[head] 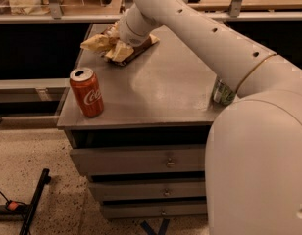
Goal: Pick brown chip bag
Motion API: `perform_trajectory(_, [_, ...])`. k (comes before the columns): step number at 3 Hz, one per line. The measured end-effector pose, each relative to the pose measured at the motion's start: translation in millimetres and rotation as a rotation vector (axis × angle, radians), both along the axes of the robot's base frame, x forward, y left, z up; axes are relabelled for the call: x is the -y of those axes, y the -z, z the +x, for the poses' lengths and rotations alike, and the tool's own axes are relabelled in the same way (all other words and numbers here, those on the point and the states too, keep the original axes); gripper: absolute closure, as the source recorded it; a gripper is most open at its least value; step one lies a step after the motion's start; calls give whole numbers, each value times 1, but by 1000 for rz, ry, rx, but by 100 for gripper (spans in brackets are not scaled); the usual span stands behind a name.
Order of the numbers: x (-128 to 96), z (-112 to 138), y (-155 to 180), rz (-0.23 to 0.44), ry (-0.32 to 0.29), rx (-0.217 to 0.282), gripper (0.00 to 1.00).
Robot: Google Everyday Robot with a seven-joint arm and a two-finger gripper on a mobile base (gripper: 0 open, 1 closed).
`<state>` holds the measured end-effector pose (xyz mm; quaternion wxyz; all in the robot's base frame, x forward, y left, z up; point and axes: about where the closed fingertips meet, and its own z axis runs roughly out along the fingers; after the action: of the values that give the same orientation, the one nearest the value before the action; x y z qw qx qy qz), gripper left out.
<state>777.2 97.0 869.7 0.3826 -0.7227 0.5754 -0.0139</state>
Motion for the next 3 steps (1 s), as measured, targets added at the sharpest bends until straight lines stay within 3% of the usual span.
perform_trajectory(1, [-1,-2,-5,5,6,0,87])
perform_trajectory(2, [6,-6,-33,61,21,27,100])
perform_trajectory(3, [28,-17,-78,116,65,107,100])
